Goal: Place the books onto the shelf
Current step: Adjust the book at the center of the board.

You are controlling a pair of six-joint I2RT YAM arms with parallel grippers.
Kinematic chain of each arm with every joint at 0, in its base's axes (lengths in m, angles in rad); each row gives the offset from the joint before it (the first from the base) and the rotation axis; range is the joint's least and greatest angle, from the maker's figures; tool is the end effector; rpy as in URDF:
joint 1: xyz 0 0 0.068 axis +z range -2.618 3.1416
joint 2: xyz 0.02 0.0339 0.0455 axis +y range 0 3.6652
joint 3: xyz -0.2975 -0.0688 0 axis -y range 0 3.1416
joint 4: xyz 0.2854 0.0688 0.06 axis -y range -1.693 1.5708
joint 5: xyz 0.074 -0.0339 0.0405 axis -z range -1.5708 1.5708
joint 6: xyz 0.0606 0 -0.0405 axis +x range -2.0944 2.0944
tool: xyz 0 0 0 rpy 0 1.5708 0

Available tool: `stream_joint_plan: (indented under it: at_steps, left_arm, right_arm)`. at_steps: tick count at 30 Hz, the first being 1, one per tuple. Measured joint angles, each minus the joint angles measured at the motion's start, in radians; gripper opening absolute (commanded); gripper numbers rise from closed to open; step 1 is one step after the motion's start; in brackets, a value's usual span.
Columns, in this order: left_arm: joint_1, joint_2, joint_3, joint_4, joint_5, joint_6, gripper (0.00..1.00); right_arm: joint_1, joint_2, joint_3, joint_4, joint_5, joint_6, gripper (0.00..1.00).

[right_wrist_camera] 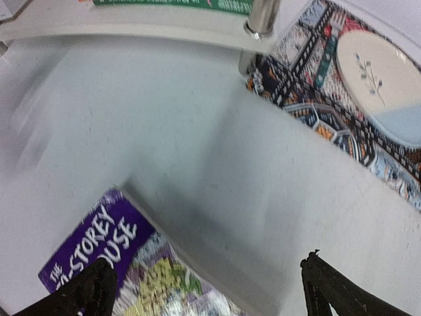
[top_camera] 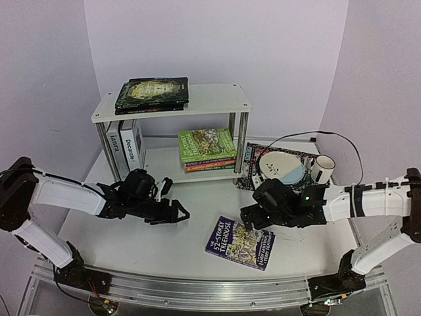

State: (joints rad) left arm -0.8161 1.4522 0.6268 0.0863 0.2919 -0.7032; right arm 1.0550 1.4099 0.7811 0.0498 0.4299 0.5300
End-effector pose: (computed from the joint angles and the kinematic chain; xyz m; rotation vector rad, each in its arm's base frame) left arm 0.2066 -0.2451 0.1509 0.3070 2.5191 -1.0401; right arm 0.1929 0.2890 0.2172 -0.3076 2.1076 0.4907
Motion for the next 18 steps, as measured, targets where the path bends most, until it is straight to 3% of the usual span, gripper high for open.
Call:
stream_joint_plan:
  at_steps: [8, 14, 18]
  left_arm:
    - [-0.071, 0.17, 0.113, 0.037, 0.034, -0.005, 0.84]
    - [-0.075, 0.236, 0.168, 0.043, 0.067, -0.006, 0.83]
    - [-0.083, 0.257, 0.188, 0.051, 0.082, -0.012, 0.83]
  right_arm:
    - [0.0, -0.255, -0.151, -0.233, -0.056, 0.223, 0.97]
    - [0.0, -0.288, -0.25, -0.231, -0.169, 0.398, 0.73]
    - [0.0, -0.22, -0.3, -0.174, -0.262, 0.475, 0.68]
